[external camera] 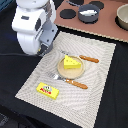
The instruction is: Interact with the objects in diverse but meaningful ways.
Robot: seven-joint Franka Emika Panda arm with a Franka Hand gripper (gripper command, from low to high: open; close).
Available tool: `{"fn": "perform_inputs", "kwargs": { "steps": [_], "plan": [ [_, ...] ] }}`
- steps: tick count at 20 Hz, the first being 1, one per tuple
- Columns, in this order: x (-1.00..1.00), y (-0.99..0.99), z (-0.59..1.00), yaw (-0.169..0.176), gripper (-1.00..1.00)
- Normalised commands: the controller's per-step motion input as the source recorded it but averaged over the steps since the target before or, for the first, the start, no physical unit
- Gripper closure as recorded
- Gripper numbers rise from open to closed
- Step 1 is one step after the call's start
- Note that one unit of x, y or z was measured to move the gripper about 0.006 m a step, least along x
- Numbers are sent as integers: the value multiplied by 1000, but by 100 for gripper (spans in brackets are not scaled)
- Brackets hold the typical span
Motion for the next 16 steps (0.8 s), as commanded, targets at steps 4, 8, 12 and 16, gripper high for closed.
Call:
{"fn": "perform_inputs", "kwargs": {
  "steps": [4, 8, 12, 16],
  "plan": [
    [588, -574, 0, -79, -100],
    [585, -521, 0, -70, -100],
    [616, -394, 0, -40, -100],
    [760, -176, 216, 8, -100]
  ]
}}
